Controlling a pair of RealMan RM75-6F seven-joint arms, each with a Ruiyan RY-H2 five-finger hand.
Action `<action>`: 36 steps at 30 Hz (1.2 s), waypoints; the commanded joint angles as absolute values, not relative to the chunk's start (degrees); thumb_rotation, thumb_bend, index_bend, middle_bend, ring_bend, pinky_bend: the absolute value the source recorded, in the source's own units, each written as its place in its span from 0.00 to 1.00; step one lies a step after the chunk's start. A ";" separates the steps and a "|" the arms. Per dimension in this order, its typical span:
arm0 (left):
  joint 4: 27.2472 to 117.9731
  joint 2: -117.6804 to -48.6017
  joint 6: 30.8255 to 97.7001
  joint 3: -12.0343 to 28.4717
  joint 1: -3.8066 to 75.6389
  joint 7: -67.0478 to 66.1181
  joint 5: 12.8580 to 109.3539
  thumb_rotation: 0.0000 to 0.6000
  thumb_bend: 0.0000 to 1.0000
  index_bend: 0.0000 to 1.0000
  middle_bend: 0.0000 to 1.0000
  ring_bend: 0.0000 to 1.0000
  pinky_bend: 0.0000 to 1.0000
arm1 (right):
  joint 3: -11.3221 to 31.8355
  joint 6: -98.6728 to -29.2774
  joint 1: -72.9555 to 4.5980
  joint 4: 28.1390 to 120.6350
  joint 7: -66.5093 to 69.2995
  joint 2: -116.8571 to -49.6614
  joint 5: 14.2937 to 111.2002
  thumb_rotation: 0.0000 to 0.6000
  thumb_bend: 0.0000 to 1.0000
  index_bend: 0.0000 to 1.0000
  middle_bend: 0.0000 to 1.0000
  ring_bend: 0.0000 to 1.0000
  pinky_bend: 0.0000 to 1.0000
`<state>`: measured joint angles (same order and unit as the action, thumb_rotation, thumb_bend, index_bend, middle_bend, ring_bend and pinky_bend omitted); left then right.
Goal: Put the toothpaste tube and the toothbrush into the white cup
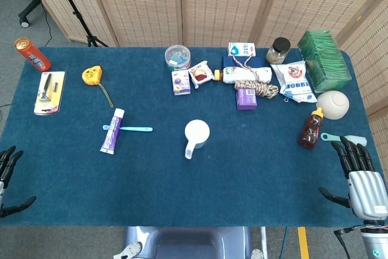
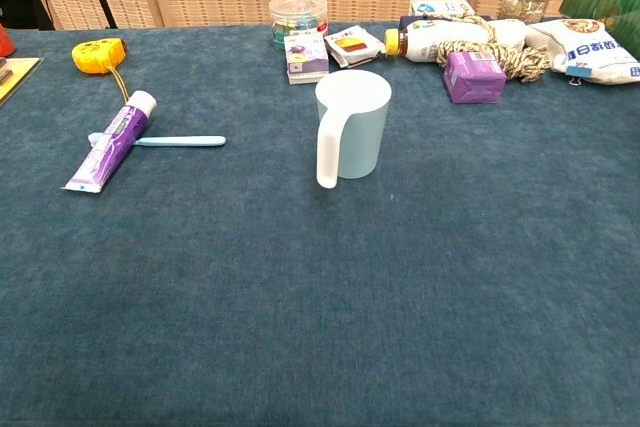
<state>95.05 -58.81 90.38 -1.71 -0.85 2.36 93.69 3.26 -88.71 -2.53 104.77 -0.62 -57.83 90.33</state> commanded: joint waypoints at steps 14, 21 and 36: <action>54.19 -73.45 93.76 1.00 17.95 6.93 114.50 1.00 0.00 0.00 0.00 0.00 0.00 | 3.60 -88.86 -2.26 104.37 0.07 -57.61 89.33 1.00 0.00 0.00 0.00 0.00 0.00; 35.77 -81.57 97.67 -0.31 24.88 7.27 118.60 1.00 0.00 0.00 0.00 0.00 0.00 | 3.64 -88.28 -2.49 104.45 -0.42 -57.72 88.99 1.00 0.00 0.00 0.00 0.00 0.00; 11.48 -92.81 94.83 -7.25 37.52 6.40 121.16 1.00 0.03 0.00 0.00 0.00 0.00 | 4.22 -87.62 -2.80 104.15 -1.41 -58.29 87.44 1.00 0.00 0.00 0.00 0.00 0.00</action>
